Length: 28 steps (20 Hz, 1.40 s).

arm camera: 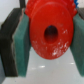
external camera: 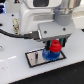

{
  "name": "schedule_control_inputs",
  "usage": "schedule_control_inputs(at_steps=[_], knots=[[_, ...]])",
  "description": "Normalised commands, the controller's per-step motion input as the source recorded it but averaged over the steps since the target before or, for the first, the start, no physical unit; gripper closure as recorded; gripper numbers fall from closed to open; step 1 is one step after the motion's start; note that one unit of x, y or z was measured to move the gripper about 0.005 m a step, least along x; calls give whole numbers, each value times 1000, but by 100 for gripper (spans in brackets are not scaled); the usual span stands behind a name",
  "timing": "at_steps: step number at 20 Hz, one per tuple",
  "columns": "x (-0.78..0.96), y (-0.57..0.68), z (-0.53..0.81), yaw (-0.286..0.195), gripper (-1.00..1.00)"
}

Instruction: Insert the blue gear onto the right peg, followed by the red gear

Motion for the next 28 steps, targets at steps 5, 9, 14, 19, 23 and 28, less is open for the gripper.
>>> schedule_control_inputs(at_steps=[5,9,14,19,23,28], knots=[[67,-75,104,0,100],[60,-80,64,0,100],[97,-87,-27,0,100],[123,-72,92,0,100],[147,-97,253,0,100],[52,-81,225,0,100]])
